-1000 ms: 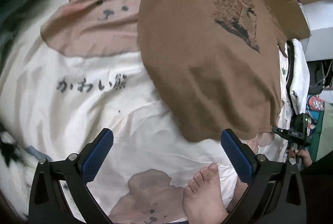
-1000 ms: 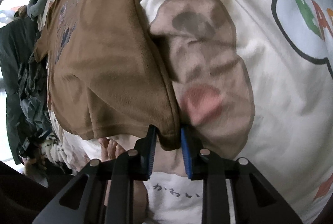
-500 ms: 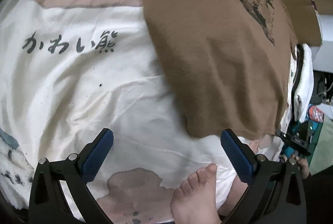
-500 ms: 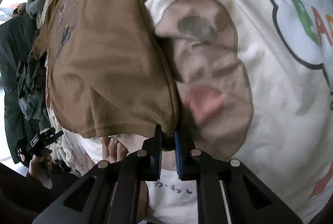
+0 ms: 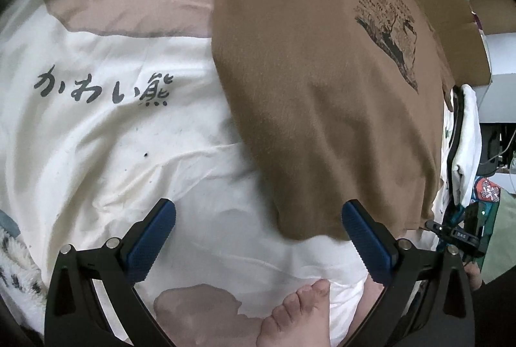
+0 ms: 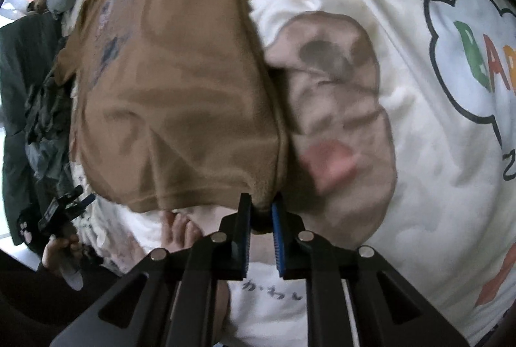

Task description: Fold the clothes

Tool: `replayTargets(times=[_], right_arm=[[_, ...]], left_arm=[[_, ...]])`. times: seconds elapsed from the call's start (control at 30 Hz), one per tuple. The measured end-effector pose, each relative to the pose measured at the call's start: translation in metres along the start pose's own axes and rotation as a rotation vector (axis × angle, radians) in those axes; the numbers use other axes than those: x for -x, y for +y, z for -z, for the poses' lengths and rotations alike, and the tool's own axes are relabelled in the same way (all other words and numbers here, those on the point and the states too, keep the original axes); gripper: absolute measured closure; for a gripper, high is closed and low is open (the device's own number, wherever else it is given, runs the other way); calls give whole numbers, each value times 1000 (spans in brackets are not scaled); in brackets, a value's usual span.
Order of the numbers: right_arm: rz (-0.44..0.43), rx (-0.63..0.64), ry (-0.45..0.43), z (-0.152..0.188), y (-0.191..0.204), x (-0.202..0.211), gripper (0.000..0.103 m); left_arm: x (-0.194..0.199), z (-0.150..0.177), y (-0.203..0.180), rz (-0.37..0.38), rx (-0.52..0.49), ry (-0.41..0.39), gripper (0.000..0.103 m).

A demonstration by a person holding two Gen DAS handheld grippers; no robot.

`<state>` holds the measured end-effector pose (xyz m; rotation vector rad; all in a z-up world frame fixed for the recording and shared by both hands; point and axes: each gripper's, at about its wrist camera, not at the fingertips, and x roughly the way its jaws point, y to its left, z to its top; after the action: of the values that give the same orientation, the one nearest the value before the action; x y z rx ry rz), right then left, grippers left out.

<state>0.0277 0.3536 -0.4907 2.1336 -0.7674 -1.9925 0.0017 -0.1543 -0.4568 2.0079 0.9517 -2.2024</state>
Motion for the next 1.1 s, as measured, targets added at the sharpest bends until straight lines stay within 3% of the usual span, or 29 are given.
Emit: replayTargets(times=[0.07, 0.13, 0.2, 0.43, 0.47, 0.5, 0.63, 0.67, 0.7, 0.8, 0.83, 0.97, 1.1], right_arm=[[0, -23, 0, -2, -5, -4, 91], [-2, -42, 5, -4, -11, -7, 90], [-20, -66, 14, -5, -16, -10, 90], [-21, -44, 23, -7, -18, -10, 94], [-15, -35, 23, -7, -17, -9, 94], [-11, -31, 20, -7, -16, -8, 94], [-6, -17, 0, -6, -13, 2, 95], [-5, -12, -5, -6, -12, 6, 95], [-5, -7, -10, -6, -11, 9, 95], [-5, 4, -27, -6, -7, 19, 95], [-7, 8, -33, -7, -6, 22, 95], [-19, 21, -52, -6, 1, 33, 95], [-24, 47, -55, -2, 10, 38, 95]], left_arm=[[-1, 1, -2, -10, -13, -8, 6], [-4, 3, -4, -16, -23, -7, 24], [-8, 5, -2, -6, -6, 2, 34], [-7, 8, 8, 56, 70, -20, 38], [-6, 9, 10, 76, 87, -29, 46], [-5, 11, 12, 97, 102, -36, 62], [-15, 23, 9, 168, 107, -9, 68], [-17, 24, 6, 175, 100, -7, 73], [-18, 24, -1, 174, 95, -8, 84], [-19, 21, -20, 176, 83, -16, 92], [-15, 19, -20, 186, 84, -27, 100], [-1, 13, -23, 218, 75, -62, 101], [14, 11, -27, 201, 59, -73, 103]])
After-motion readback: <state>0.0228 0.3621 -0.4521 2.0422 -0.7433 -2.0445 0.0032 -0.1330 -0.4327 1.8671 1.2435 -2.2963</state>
